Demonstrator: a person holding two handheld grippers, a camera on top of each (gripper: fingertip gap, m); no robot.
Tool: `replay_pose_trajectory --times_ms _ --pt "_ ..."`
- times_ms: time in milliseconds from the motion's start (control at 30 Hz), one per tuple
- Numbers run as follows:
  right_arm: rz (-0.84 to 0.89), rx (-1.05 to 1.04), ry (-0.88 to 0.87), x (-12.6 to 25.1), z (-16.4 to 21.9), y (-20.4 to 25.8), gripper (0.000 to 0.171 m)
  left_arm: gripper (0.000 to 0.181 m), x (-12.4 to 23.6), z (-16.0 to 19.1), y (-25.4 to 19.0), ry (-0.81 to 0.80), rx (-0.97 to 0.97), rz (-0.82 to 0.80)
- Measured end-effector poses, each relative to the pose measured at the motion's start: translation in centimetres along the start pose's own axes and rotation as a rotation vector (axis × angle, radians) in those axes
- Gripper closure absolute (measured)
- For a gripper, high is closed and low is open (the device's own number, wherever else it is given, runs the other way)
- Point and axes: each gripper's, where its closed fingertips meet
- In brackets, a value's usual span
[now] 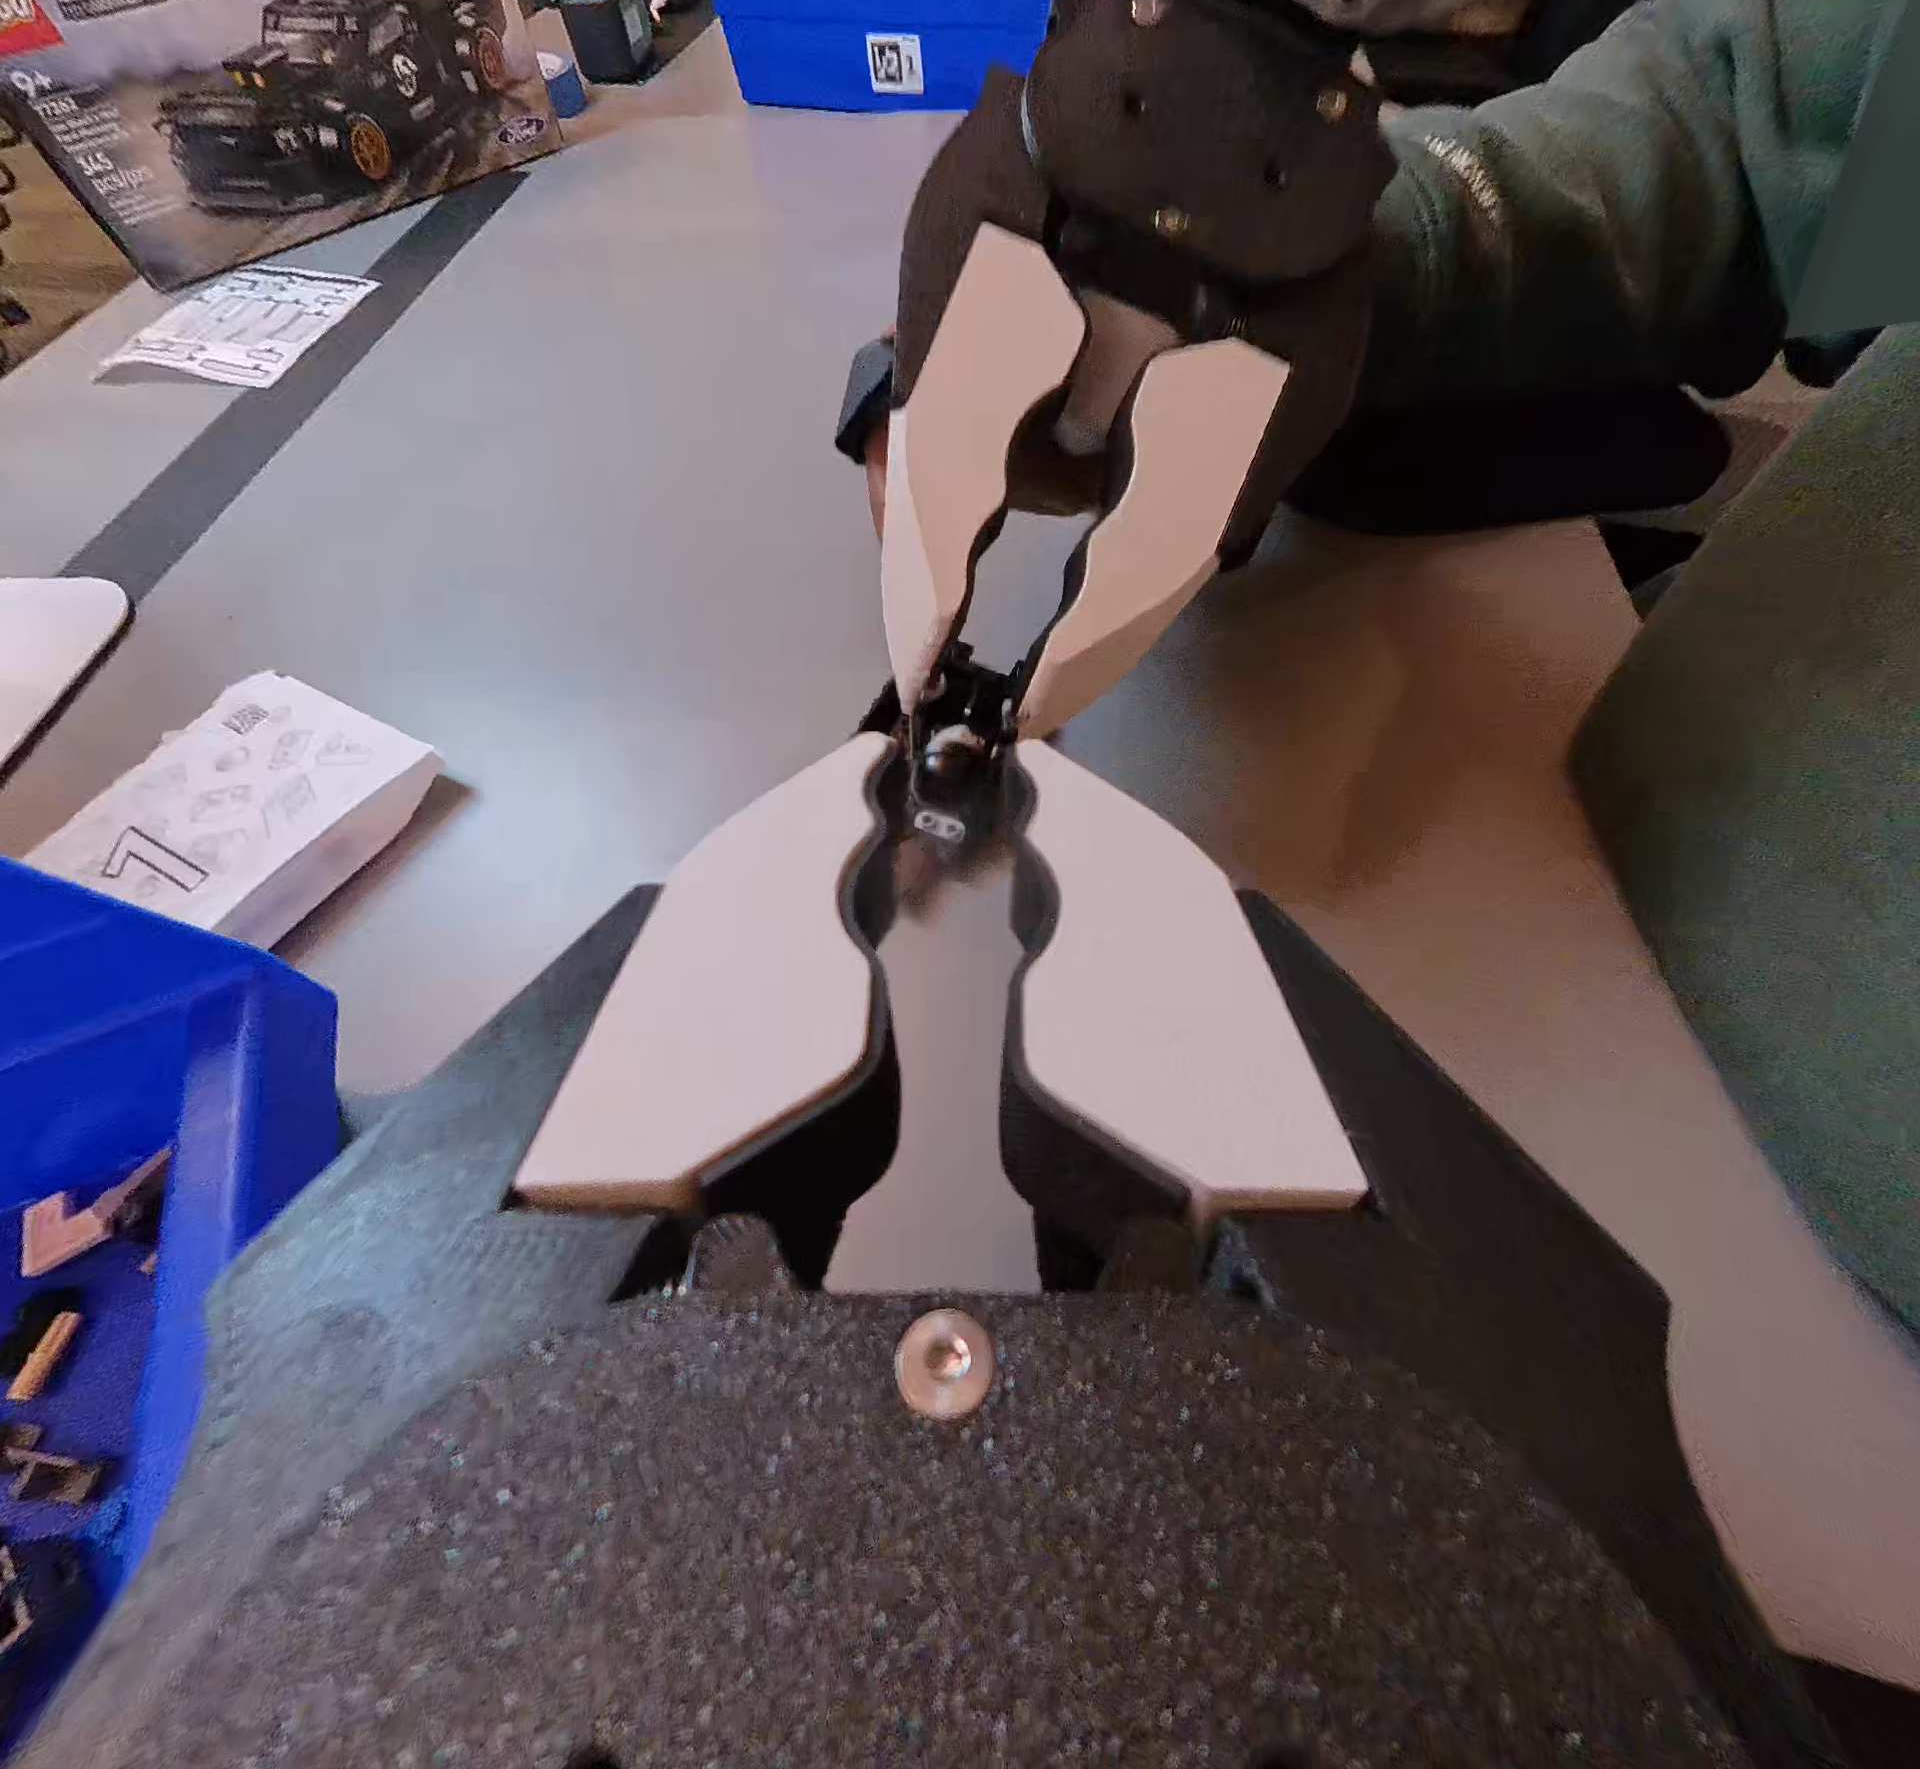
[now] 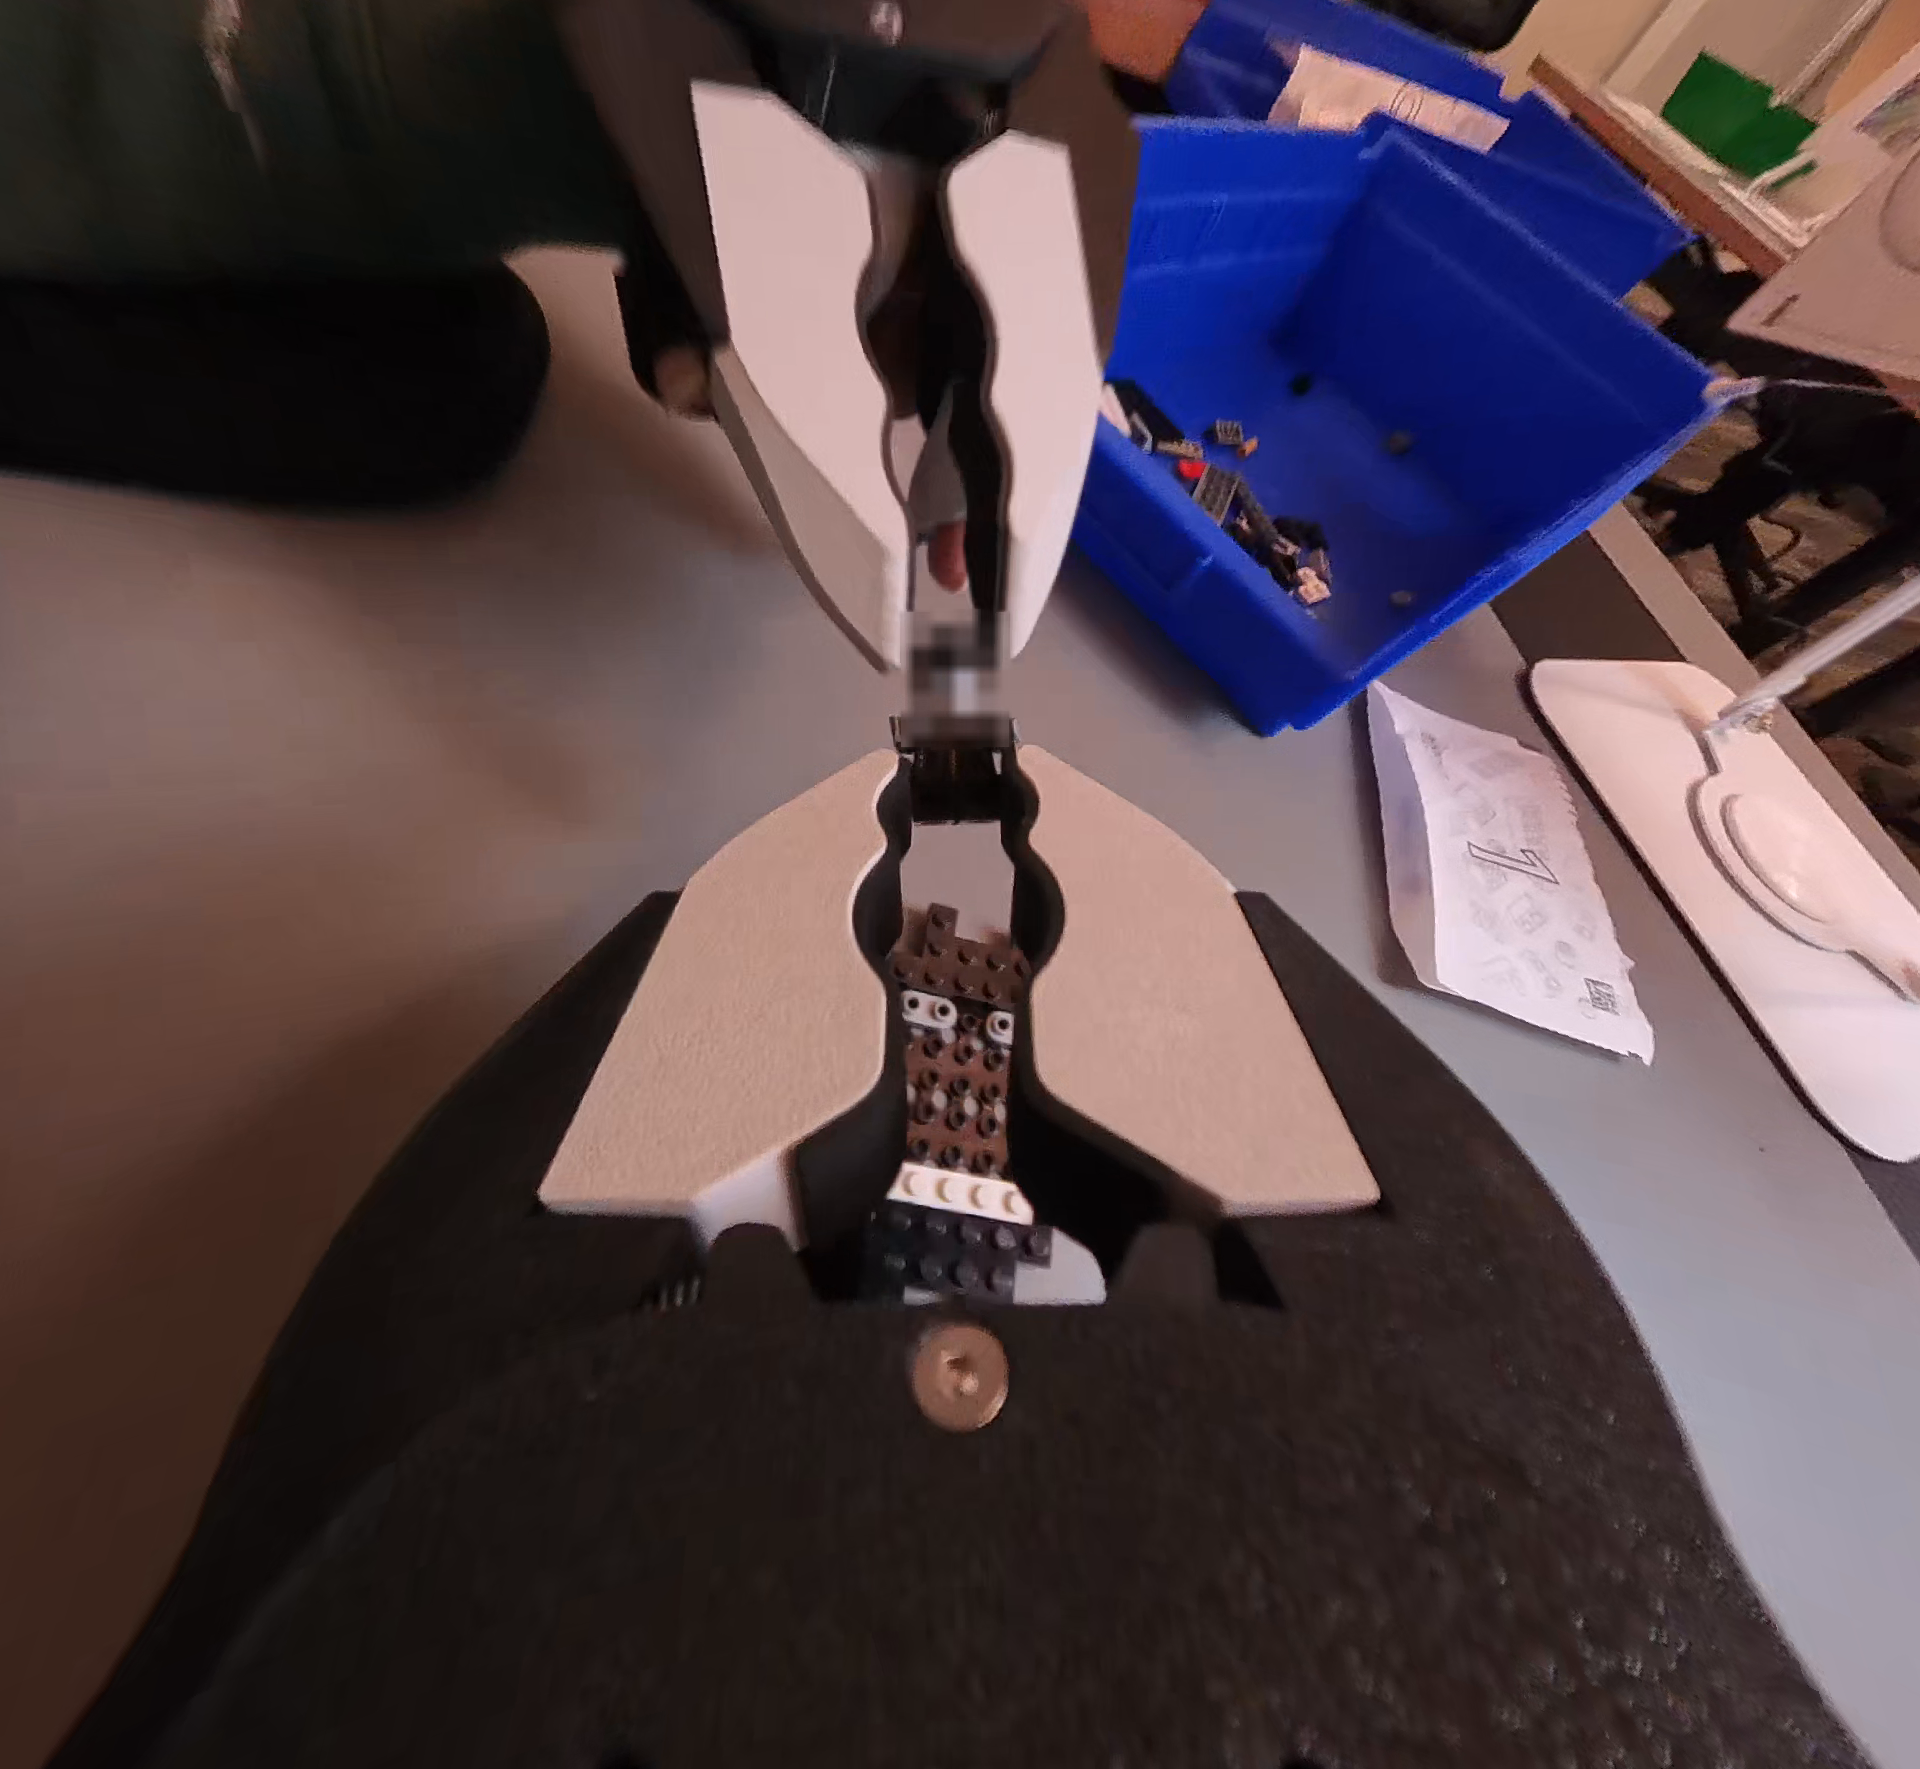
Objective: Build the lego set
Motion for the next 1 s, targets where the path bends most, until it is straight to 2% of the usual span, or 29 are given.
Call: replay_pose_trajectory --times_ms 267,367,433,500,567,633,667,767,867,900,933,1000 --pt "-0.04 -0.026 -0.116 1.7 -1.9 0.4 0.156 0.167 0.3 -1.8 -1.0 -0.028 -0.057 0.005" --pt "-0.029 0.004 -0.097 1.9 -1.8 0.4 0.156 0.168 1.0 -2.2 -1.2 -0.059 -0.034 0.043" --pt "0.015 0.012 -0.051 2.4 -0.1 -0.7 0.156 0.167 2.9 -3.6 -0.4 -0.176 0.029 0.048" --pt "-0.019 -0.075 -0.119 3.0 -0.9 -0.8 0.156 0.167 4.5 -4.7 0.3 -0.251 0.057 0.035" --pt "-0.005 -0.045 -0.141 3.1 -1.8 -0.8 0.156 0.167 4.4 -4.6 0.5 -0.249 0.054 0.019" --pt "-0.004 -0.034 -0.139 2.9 -1.7 -0.6 0.156 0.168 3.3 -3.3 0.9 -0.181 0.071 0.008" --pt "0.002 -0.034 -0.13 2.8 -1.3 -0.7 0.156 0.168 2.5 -1.9 1.4 -0.107 0.072 -0.024" --pt "0.002 -0.05 -0.12 2.7 -0.7 -0.8 0.156 0.167 1.4 2.3 5.9 0.104 0.042 -0.305" --pt "0.002 -0.037 -0.102 2.5 -0.5 -0.6 0.156 0.168 5.0 3.3 13.2 0.167 0.016 -0.796" --pt "0.001 -0.037 -0.102 2.4 -0.5 -0.6 0.156 0.168 6.5 3.7 15.0 0.181 0.046 -0.915" --pt "0.001 -0.037 -0.101 2.4 -0.5 -0.6 0.156 0.168 7.3 4.5 16.1 0.203 0.102 -0.969" --pt "0.011 -0.036 -0.093 2.5 -0.3 -0.8 0.156 0.129 6.9 6.6 16.5 0.251 0.26 -0.93"
Point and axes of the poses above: each gripper's, where its closed fingertips meet, x back along the fingers, z out of its underside, y = z × x across the jaws
